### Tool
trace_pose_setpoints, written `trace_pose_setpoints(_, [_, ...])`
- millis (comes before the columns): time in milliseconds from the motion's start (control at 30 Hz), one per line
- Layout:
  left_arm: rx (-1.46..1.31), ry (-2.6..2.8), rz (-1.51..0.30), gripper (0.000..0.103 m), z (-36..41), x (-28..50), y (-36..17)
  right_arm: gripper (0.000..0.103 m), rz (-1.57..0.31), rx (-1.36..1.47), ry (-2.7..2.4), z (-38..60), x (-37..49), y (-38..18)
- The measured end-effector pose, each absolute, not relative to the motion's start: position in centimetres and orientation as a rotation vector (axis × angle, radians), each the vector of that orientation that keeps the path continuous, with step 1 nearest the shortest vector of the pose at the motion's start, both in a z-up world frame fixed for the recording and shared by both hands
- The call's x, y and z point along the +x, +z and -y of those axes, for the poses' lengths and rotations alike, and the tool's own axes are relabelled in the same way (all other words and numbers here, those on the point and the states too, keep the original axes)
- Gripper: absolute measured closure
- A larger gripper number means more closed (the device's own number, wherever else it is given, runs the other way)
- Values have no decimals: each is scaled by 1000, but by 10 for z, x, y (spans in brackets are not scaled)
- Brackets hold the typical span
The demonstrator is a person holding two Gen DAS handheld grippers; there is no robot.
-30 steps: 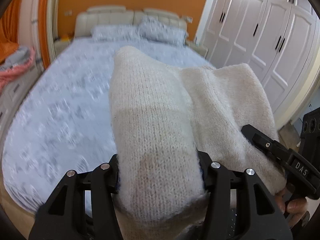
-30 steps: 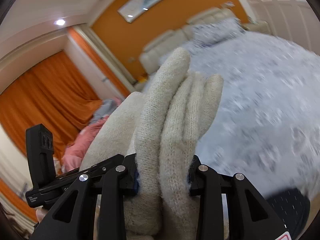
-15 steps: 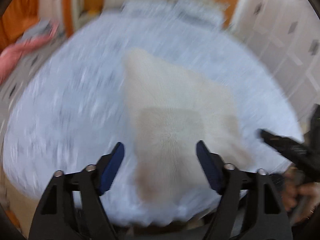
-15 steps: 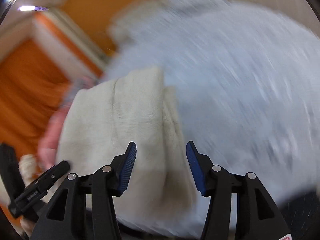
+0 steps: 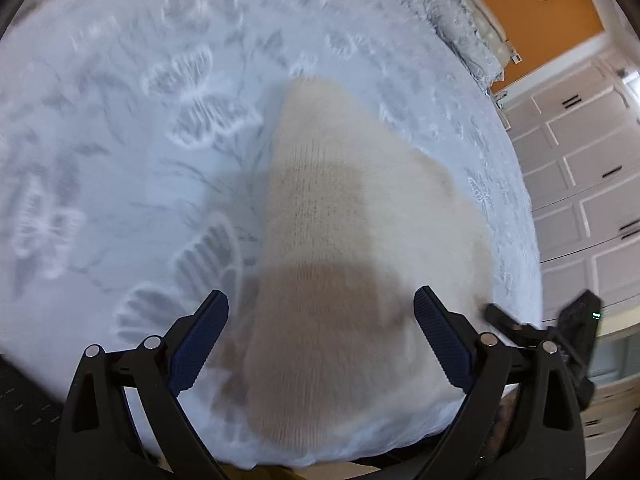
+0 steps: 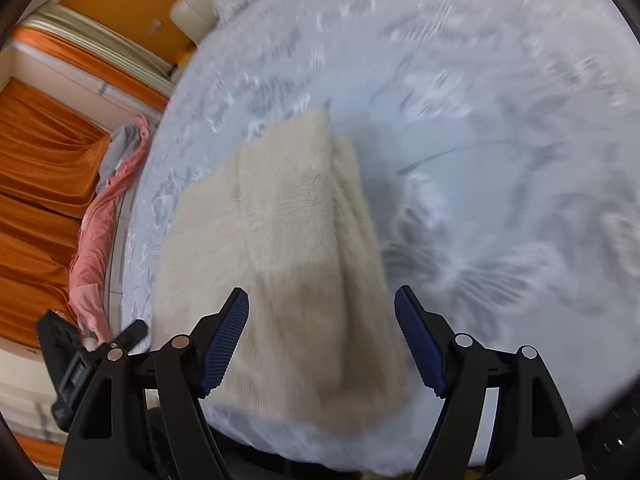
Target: Fold small clothes
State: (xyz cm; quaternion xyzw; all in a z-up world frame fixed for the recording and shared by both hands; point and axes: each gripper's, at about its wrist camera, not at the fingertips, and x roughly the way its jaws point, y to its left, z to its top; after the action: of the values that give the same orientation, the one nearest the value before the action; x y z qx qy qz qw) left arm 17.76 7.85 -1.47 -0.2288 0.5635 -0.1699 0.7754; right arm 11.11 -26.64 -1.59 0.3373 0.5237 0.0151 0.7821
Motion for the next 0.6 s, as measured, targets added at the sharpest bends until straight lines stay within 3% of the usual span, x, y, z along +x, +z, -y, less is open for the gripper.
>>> trace_pose_setpoints(33, [-517, -390, -1233, 30, -76, 182, -20, 35, -1160, 736, 43, 263, 120, -23])
trace_pose_setpoints(100, [-512, -408, -1228, 42, -68, 185, -15, 59, -1220, 698, 57, 250, 134, -37])
trace_pose_setpoints(133, [-482, -420, -1193, 53, -64, 185, -3, 68, -1205, 654, 60, 245, 137, -30])
trace_pose_setpoints(200, [-442, -474, -1118, 60, -56, 181, 25, 73, -1111, 597, 99, 239, 132, 3])
trace_pose_setpoints(333, [-425, -577, -969, 60, -47, 171, 75, 75, -879, 538, 149, 245, 102, 82])
trace_pose_setpoints(400, [-372, -558, -983, 56, -37, 175, 68, 72, -853, 554, 128, 258, 95, 85])
trace_pose_setpoints(467, [-279, -489, -1050, 56, -28, 177, 38, 68, -906, 576, 69, 274, 97, 61])
trace_pose_setpoints(533, [-197, -413, -1148, 54, -21, 176, 2, 68, -1097, 565, -49, 290, 107, 0])
trace_pose_setpoints(600, [-224, -393, -1104, 54, -30, 163, 8, 70, -1125, 609, -80, 296, 103, -11])
